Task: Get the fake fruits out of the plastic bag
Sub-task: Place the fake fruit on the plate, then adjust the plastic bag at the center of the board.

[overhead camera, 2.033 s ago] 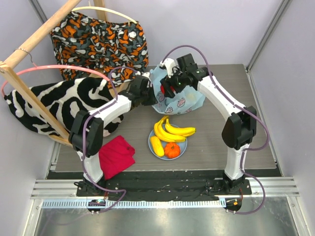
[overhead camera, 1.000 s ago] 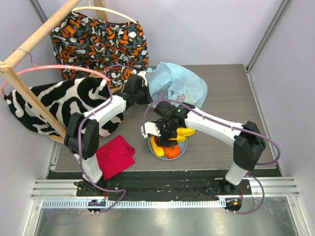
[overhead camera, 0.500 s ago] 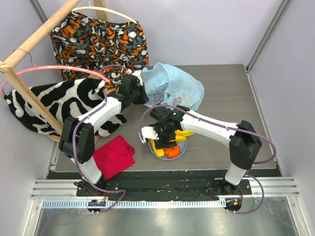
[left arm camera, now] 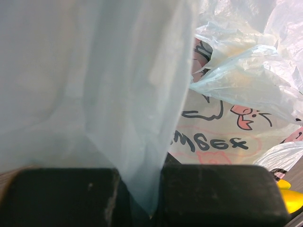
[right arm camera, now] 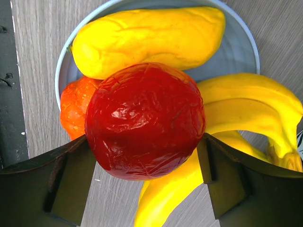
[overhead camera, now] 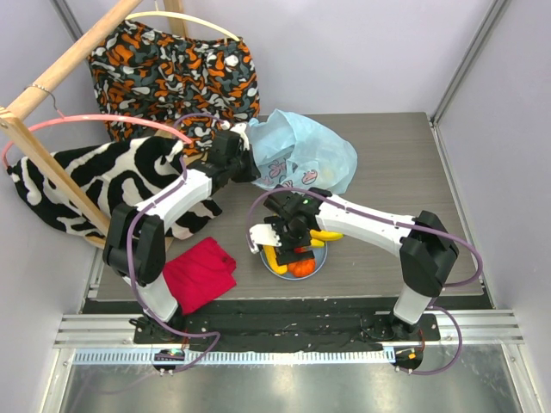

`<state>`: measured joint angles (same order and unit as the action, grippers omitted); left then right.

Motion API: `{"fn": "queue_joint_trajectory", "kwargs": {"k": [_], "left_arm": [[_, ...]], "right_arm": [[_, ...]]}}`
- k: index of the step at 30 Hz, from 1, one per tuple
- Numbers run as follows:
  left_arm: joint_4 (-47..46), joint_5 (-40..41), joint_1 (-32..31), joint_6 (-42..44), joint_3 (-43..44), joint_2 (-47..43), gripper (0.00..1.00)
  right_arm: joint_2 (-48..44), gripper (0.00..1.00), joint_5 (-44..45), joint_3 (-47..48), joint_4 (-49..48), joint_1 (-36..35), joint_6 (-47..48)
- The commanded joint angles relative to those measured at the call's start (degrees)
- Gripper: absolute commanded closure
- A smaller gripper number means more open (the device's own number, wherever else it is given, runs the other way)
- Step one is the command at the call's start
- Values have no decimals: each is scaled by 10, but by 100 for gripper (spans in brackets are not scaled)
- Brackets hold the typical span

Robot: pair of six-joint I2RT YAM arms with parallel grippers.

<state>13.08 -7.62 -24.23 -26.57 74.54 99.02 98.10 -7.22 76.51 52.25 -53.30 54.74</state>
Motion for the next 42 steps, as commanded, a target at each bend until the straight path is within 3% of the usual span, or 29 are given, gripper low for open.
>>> {"fn": "queue_joint_trajectory", "kwargs": {"k": [1,8,13,19,23,27,29,36,42], "left_arm": [[-21,-9,3,-1,24,-8,100],[-22,-13,3,-1,28,-5,100],[-21,-18,3,-1,29,-5,100],[-28,-28,3,-8,23,-4,100],[-29,-35,3,-13,17,-7,100],[-34,-57,2,-18,0,-23,100],[-33,-68,2,-18,-9,-33,100],[-10,-80,3,-23,6,-42,100],[-6,-67,2,-20,18,-42,100]], "right_arm": [[-30,9,16,0,-9,0,-3],[-27,0,26,14,-5,-1,-7],[-38,0,57,44,41,-1,1],[-92,0,70,57,88,49,34],[-78,0,66,119,87,114,15],[7,0,31,282,22,231,-108],[77,0,32,337,-11,249,-187],[262,11,-9,525,-71,255,-321],[366,19,-61,567,-57,247,-348]]}}
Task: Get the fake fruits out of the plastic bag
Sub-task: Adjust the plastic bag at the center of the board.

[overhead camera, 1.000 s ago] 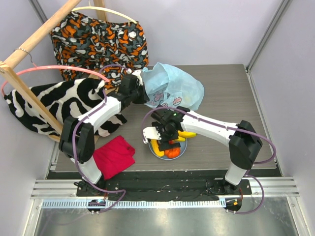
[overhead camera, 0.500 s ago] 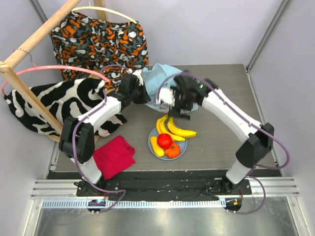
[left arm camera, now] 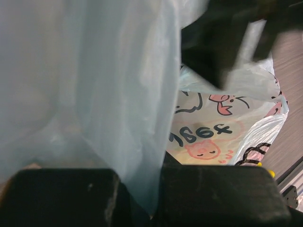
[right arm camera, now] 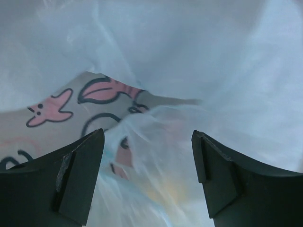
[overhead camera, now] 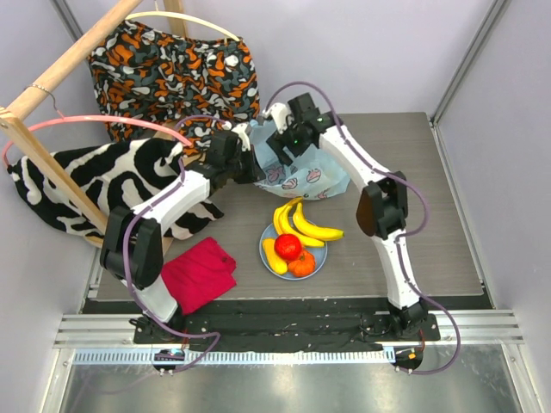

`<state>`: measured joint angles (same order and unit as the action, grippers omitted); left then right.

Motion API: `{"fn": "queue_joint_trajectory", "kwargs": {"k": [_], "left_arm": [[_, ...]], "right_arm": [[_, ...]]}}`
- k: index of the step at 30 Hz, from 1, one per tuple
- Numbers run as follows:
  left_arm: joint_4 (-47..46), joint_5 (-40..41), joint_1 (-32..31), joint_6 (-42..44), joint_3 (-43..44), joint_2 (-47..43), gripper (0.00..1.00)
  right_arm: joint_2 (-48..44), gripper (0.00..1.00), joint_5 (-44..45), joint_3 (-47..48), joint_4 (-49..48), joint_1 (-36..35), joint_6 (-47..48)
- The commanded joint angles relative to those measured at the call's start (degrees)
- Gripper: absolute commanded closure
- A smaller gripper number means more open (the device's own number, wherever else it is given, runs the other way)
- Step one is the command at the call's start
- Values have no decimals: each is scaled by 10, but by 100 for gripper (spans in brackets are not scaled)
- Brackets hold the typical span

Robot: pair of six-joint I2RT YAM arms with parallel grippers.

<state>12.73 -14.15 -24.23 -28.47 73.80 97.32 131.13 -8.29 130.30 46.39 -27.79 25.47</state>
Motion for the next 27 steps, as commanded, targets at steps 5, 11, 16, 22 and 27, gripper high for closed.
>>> {"fn": "queue_joint_trajectory", "kwargs": {"k": [5,11,16,22,27], "left_arm": [[8,16,2,32,61,-20,100],[2,43,5,105,204,18,100],[5,17,5,171,365,67,100],[33,-23,-11,199,340,42,100],[46,-38,-42,202,139,-26,100]], "right_arm": [[87,14,90,49,-59,-5,-83],[149,0,261,174,-172,41,-55],[96,0,261,172,-226,73,-44],[-80,0,187,-31,-156,74,-80],[-193,0,151,-288,-142,73,-90]]}}
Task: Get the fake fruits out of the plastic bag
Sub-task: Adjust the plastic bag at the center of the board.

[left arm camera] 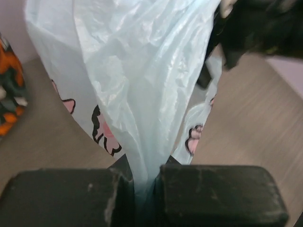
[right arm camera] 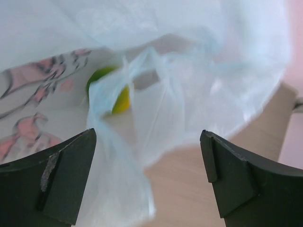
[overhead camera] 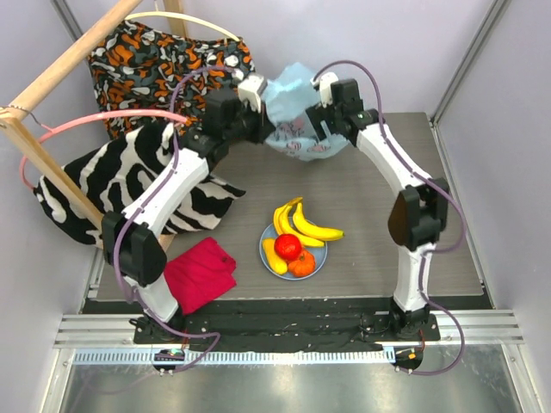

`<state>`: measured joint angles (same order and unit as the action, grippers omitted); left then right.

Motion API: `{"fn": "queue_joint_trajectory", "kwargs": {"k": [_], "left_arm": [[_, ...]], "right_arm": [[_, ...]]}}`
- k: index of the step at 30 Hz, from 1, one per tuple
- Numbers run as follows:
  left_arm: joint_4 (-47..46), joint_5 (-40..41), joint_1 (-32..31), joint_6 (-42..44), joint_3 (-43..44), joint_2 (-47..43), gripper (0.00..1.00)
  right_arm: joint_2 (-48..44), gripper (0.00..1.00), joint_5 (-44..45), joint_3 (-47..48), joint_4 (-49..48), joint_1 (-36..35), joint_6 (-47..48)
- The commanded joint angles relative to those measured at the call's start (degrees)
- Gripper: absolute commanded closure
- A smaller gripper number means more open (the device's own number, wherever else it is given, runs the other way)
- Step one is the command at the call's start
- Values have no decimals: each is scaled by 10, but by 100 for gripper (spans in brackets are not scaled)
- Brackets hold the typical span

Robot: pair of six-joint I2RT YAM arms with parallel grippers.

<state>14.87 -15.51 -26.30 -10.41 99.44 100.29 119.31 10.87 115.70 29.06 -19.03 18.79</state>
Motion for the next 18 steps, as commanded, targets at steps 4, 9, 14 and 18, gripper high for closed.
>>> {"fn": "queue_joint_trajectory", "kwargs": {"k": [4,9,14,18], "left_arm": [[17,-6,-84,43,-224,-87,100],[6,2,-110,44,-254,-92,100],[14,36,-111,20,-211,-87,100],[26,47,-111,5,-193,-91,100]], "right_arm": [[-149,0,-36,-321,14,-23,-37],[-202,0,-32,-402,13,-23,-30],[-232,2,-89,-327,43,-22,-24],[-239,18,-224,-256,92,-26,-7]]}}
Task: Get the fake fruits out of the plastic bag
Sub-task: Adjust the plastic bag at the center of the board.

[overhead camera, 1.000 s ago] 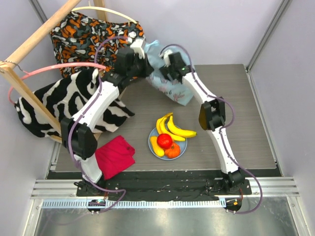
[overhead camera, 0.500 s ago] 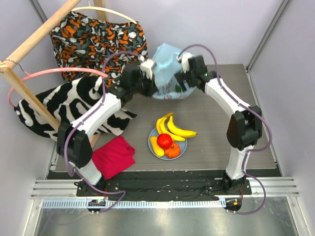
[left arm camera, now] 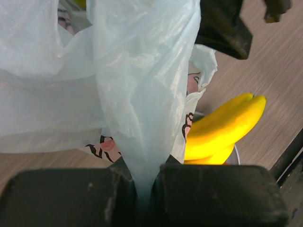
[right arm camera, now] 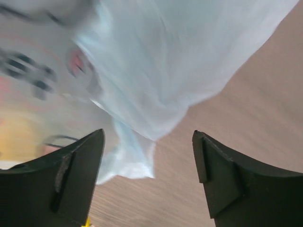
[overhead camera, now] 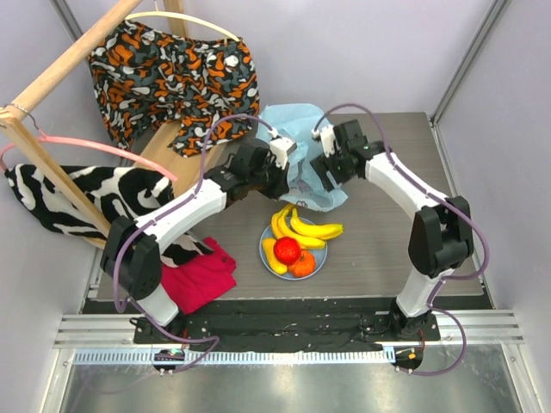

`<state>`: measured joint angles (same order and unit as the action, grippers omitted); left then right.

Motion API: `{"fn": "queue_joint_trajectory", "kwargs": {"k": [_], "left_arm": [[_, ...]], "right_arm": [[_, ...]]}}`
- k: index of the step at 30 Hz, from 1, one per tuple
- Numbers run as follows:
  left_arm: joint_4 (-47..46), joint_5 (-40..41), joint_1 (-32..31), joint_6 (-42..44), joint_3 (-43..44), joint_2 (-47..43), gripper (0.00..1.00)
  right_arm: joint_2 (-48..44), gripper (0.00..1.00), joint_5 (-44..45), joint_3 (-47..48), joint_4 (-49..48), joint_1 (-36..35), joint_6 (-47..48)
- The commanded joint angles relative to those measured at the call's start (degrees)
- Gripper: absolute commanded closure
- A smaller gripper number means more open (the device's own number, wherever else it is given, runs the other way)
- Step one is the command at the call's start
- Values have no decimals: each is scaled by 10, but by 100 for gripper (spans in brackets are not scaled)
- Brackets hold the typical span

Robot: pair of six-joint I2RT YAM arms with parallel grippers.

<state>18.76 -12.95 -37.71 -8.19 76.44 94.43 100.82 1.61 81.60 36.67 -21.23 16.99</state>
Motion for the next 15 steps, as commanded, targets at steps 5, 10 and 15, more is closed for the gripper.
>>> {"fn": "queue_joint_trajectory", "kwargs": {"k": [5,10,15], "left_arm": [[-22,21,3,-23,25,-34,100],[-24,19,3,-33,21,-37,100],[-27,19,3,-48,14,-42,100]], "right_arm": [[-39,37,-202,136,46,-33,17],[21,63,-198,153,44,-58,12],[109,81,-138,198,-16,-61,-62]]}}
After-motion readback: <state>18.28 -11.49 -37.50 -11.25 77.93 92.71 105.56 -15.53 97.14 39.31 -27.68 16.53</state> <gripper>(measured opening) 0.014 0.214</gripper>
